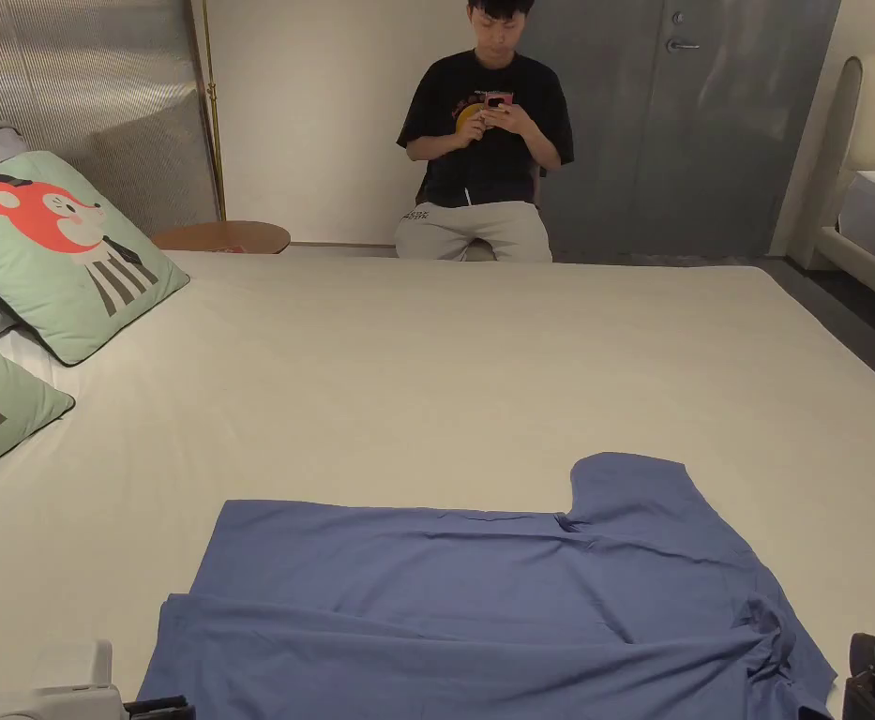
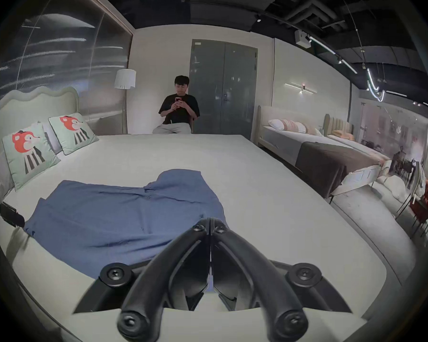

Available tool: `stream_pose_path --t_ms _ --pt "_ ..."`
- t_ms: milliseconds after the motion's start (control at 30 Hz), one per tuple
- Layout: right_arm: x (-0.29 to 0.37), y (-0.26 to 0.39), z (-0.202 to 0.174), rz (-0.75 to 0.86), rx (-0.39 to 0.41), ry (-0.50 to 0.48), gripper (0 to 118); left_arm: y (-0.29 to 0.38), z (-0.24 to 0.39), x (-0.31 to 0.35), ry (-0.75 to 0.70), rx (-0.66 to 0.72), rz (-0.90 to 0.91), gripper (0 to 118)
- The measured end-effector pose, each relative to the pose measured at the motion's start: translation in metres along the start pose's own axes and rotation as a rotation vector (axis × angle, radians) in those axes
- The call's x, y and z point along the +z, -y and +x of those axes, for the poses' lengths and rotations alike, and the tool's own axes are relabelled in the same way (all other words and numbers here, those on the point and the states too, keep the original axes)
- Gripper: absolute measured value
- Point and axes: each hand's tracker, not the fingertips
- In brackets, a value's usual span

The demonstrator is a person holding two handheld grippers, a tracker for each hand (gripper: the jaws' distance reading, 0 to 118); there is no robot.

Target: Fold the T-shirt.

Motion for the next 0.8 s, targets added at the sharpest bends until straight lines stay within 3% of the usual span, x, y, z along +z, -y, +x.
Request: stream_pose_path --t_ms 67,133,167,200,267,300,500,567,633,667,700,733,800 --pt "0.002 -0.001 -0.004 -0.023 -0.001 -0.006 1 0.003 0.004 -0.003 -0.009 0.001 -0.032 35" --pt "-0.004 0.002 -0.003 -0.06 0.002 -0.013 2 0.007 0.009 -0.001 -0.023 -0.01 -0.017 31" --pt "-0.008 0.004 -0.003 -0.08 0.003 -0.013 10 0.005 0.005 -0.007 -0.023 -0.017 -0.01 23" --pt "-0.013 0.009 -0.001 -0.101 0.003 -0.013 37 0.004 0.006 -0.005 -0.019 -0.019 -0.007 6" --pt "-0.025 0.013 0.002 -0.18 -0.012 -0.027 95 0.001 0.006 -0.001 0.04 0.01 0.014 5" --pt "-0.031 0.016 0.003 -0.206 -0.03 -0.028 111 0.0 0.006 0.001 0.035 0.013 0.008 5" --pt "-0.069 0.039 0.016 -0.378 -0.061 -0.022 108 -0.001 0.019 0.016 0.023 -0.028 0.032 5" --pt "-0.08 0.044 0.016 -0.432 -0.062 -0.037 102 -0.001 0.019 0.021 0.03 -0.023 0.04 5" --pt "-0.088 0.048 0.016 -0.47 -0.074 -0.068 78 -0.001 0.02 0.023 0.031 -0.019 0.042 5" --pt "-0.092 0.048 0.016 -0.497 -0.089 -0.1 62 -0.001 0.02 0.025 0.029 -0.021 0.043 5" --pt "-0.093 0.048 0.016 -0.5 -0.102 -0.104 37 -0.004 0.013 0.018 0.025 -0.022 0.042 5" --pt "-0.087 0.048 0.015 -0.482 -0.093 -0.084 22 -0.004 0.012 0.019 0.022 -0.021 0.041 5" --pt "-0.078 0.04 0.014 -0.46 -0.087 -0.126 17 -0.005 0.009 0.025 0.024 -0.015 0.039 5"
